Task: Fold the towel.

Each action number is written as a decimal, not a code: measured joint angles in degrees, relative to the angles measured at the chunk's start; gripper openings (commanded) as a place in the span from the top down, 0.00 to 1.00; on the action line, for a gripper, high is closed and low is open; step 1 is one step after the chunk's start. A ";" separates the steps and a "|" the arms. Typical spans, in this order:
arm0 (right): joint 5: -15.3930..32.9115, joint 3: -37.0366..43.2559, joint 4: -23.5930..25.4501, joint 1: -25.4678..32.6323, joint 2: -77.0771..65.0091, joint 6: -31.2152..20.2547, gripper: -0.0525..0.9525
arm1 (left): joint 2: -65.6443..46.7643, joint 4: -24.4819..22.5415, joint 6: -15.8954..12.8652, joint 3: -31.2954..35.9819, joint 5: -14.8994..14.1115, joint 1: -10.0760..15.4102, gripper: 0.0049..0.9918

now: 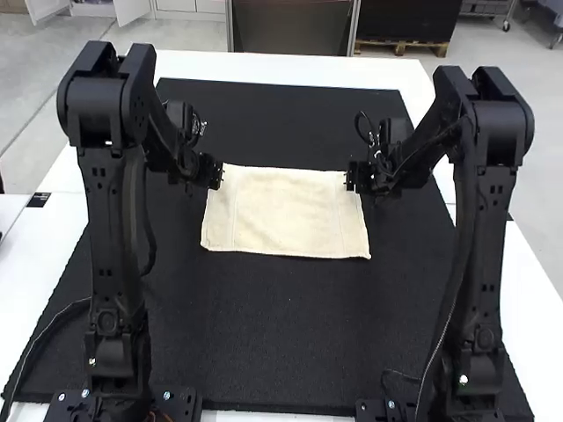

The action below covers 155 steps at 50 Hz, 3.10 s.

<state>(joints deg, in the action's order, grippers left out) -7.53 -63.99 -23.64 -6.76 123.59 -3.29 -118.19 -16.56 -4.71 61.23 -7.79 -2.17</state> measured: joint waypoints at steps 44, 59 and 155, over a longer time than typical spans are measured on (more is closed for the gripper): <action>-2.16 -3.98 0.57 -0.68 3.63 -0.39 0.92 | -5.55 -0.07 2.56 3.48 -2.78 -0.09 0.43; -2.60 -4.37 0.98 -0.68 3.89 -0.42 0.96 | -6.27 -0.52 4.90 3.85 -5.86 -0.09 0.98; -11.41 9.20 10.97 1.75 -19.61 0.70 0.97 | 15.41 9.49 2.49 -8.20 -13.81 -3.45 0.99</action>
<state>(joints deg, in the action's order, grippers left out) -18.94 -54.78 -12.67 -5.02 103.98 -2.59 -102.78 -7.07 -2.22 53.04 -21.61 -5.63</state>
